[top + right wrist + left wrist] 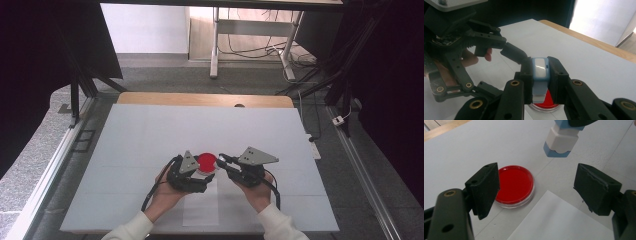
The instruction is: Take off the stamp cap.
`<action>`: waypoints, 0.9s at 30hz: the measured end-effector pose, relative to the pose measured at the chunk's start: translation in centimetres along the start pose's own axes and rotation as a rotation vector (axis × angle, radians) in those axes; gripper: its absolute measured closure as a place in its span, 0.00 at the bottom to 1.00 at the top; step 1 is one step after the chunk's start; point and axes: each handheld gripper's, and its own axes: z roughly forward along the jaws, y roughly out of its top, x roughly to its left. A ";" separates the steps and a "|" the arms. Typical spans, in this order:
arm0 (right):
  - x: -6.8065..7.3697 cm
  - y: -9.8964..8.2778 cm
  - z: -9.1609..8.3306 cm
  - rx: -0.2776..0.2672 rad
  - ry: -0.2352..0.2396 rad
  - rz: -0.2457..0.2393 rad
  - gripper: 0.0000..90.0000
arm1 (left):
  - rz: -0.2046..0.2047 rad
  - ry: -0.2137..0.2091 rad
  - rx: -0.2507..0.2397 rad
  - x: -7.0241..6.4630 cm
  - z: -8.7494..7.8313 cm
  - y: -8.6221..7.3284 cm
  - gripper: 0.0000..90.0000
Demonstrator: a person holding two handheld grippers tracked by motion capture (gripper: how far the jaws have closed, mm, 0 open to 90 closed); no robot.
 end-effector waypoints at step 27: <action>0.2 -0.2 0.4 -0.013 0.004 0.017 0.83 | 0.039 -0.002 -0.014 -1.1 1.7 0.8 0.33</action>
